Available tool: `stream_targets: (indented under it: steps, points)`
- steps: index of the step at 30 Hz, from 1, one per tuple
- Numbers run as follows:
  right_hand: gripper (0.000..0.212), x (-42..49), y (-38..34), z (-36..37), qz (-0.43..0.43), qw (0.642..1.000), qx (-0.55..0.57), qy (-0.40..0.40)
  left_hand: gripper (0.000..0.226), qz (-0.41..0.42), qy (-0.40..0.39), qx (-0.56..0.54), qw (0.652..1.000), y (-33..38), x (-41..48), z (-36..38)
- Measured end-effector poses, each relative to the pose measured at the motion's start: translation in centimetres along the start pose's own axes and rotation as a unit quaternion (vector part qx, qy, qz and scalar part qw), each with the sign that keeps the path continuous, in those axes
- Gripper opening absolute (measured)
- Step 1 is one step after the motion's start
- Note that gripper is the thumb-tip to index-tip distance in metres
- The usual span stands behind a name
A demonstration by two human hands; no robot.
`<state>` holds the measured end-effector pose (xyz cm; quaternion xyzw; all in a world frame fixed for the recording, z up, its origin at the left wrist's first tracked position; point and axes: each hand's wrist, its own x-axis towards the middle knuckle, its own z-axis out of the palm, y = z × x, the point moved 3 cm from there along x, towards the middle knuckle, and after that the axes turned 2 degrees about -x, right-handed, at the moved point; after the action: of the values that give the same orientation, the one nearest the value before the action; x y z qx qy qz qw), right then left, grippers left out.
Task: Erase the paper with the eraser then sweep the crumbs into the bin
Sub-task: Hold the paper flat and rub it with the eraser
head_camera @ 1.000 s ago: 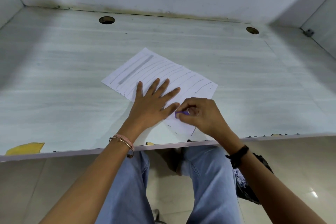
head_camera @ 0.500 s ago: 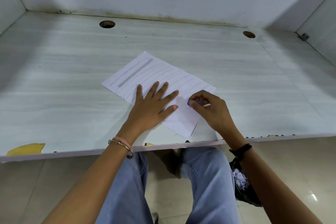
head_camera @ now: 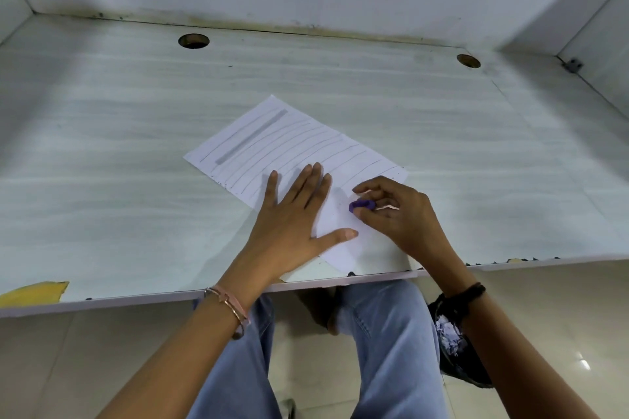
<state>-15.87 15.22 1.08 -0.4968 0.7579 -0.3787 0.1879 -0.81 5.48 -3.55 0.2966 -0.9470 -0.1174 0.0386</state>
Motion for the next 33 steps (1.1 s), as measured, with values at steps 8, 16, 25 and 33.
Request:
stream_targets:
  steps: [8, 16, 25, 33]
  points:
    - [0.014, -0.6, -1.7, 1.6, -0.065, 0.997, -0.009, -0.049, 0.111, -0.003, 0.006, 0.018, 1.000, 0.1, 0.4, 0.5]
    - [0.016, 0.6, -1.8, 1.3, -0.065, 0.995, -0.063, -0.049, 0.105, -0.002, 0.019, 0.007, 1.000, 0.2, 0.4, 0.6]
    - [0.015, 0.5, -1.9, 1.0, -0.073, 0.994, -0.071, -0.040, 0.093, 0.002, 0.029, 0.002, 1.000, 0.1, 0.3, 0.7]
    - [0.014, 0.5, -2.0, 1.1, -0.079, 0.992, -0.085, -0.040, 0.093, -0.005, 0.022, -0.001, 1.000, 0.1, 0.3, 0.7]
